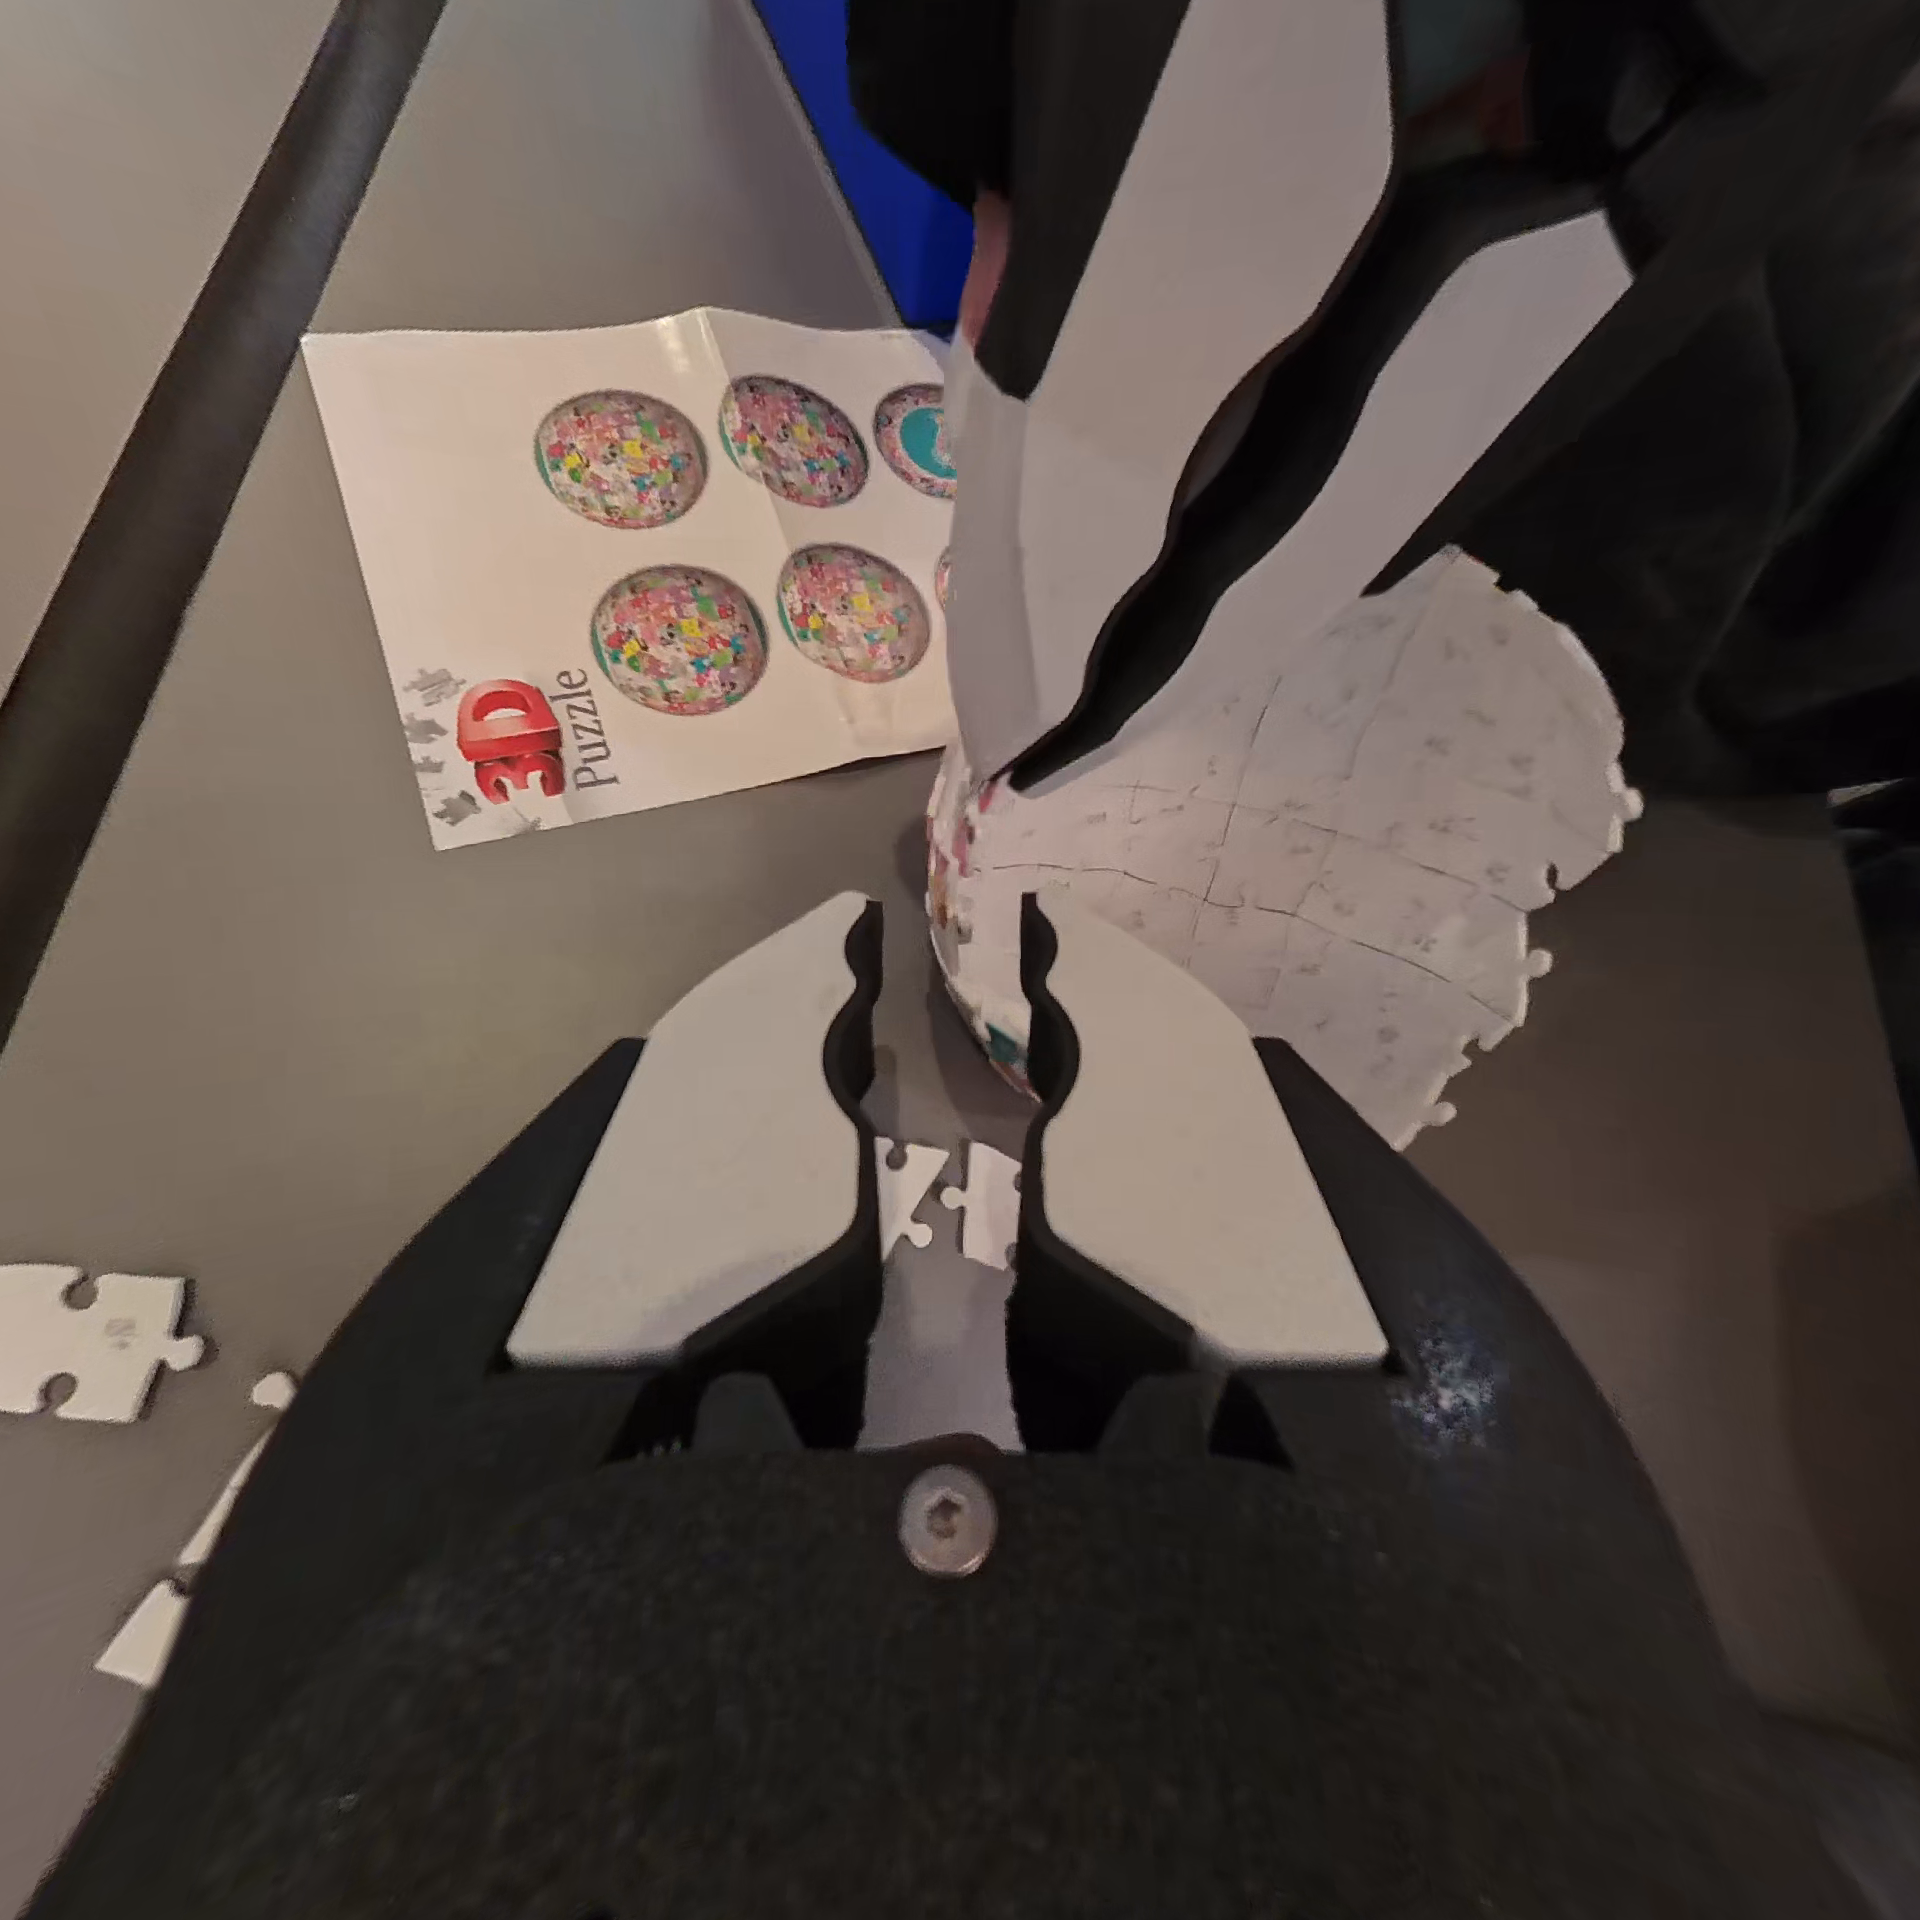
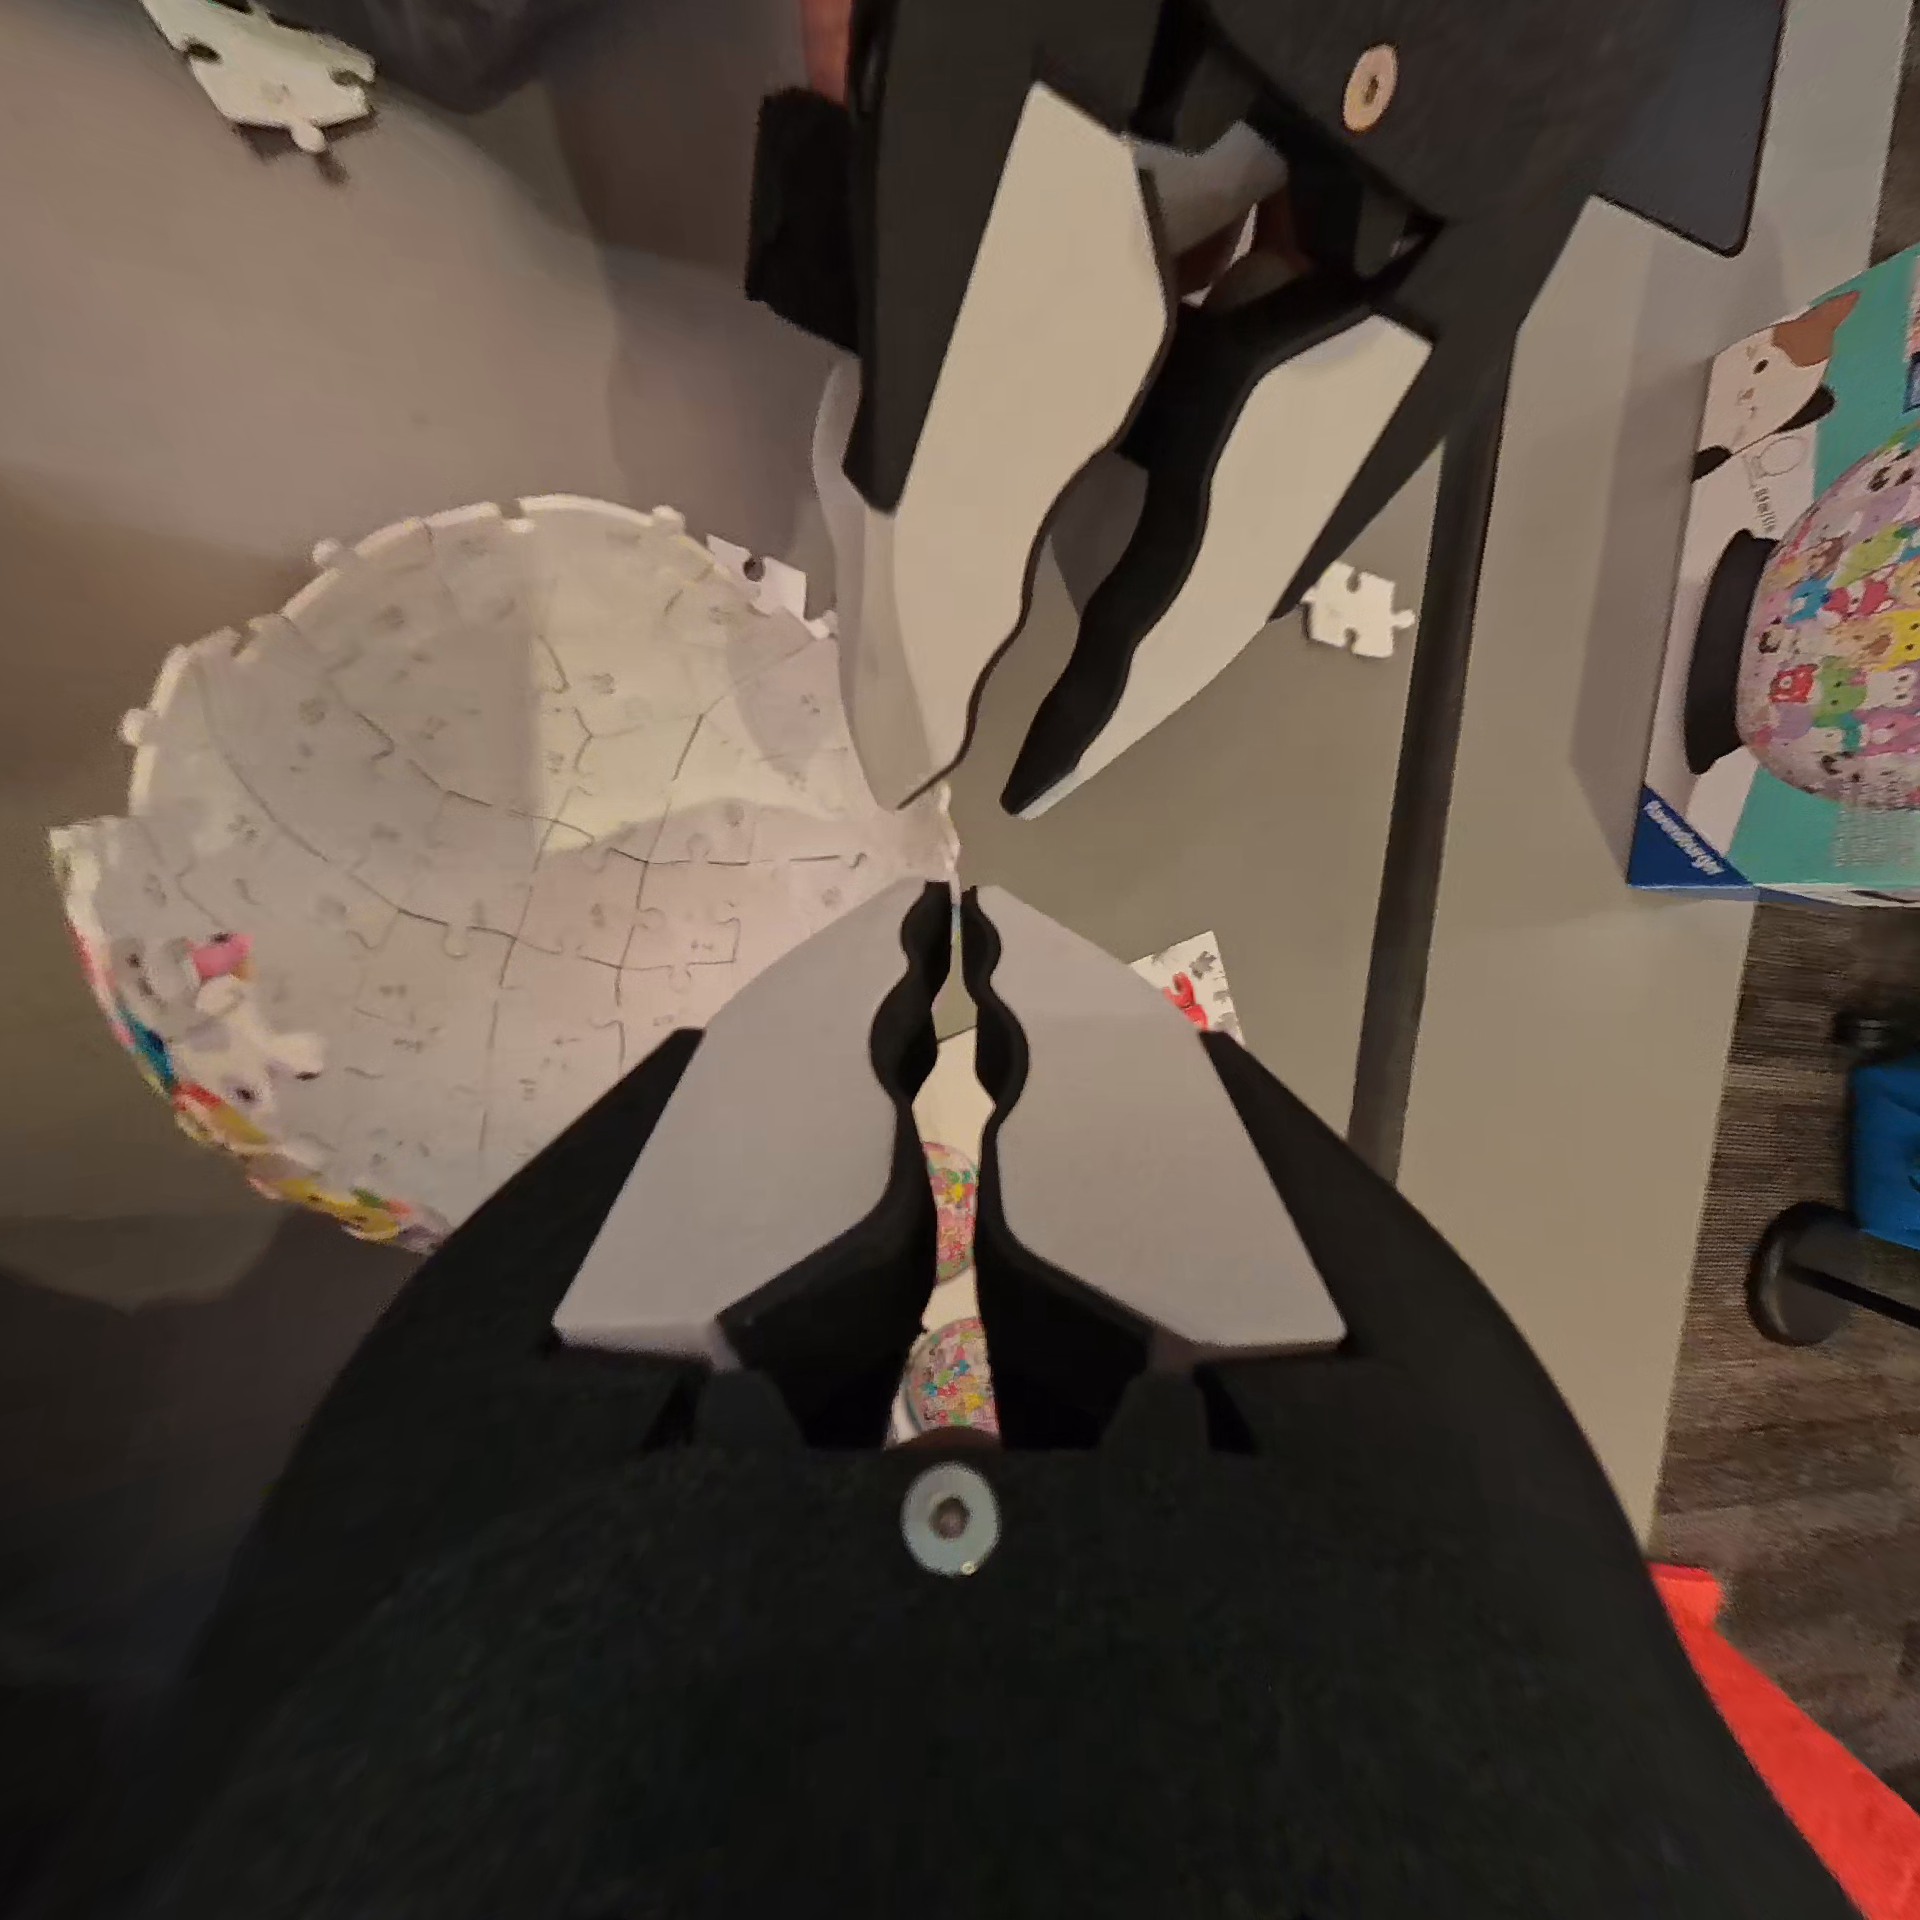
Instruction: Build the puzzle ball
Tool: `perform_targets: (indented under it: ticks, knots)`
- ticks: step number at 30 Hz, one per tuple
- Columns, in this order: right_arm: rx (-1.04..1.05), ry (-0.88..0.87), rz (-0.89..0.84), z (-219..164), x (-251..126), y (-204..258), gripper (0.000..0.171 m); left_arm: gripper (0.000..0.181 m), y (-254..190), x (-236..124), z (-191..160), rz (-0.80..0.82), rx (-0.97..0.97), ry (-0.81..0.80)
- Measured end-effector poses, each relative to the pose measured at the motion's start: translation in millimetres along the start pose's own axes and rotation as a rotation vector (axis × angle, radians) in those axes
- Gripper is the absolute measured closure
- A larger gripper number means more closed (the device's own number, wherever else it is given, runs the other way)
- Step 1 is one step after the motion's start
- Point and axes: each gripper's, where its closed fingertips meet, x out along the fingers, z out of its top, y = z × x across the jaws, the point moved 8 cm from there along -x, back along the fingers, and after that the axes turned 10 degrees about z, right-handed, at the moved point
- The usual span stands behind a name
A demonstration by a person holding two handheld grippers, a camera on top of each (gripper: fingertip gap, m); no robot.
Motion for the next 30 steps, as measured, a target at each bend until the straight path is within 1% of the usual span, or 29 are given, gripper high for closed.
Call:
perform_targets:
  ticks: [7,16,30]
  knots:
    - [-0.018,0.008,-0.046,0.5,-0.1,2.1,0.169,0.157,-3.1,7.5,1.2,0.038,0.014,0.037]
    - [0.038,-0.012,-0.077,-1.1,-0.9,2.1,0.169,0.159,-2.7,10.3,0.9,0.08,0.014,0.069]
    - [0.051,-0.028,-0.103,-2.7,-1.1,1.6,0.169,0.159,-6.9,18.3,4.3,0.103,0.036,0.056]
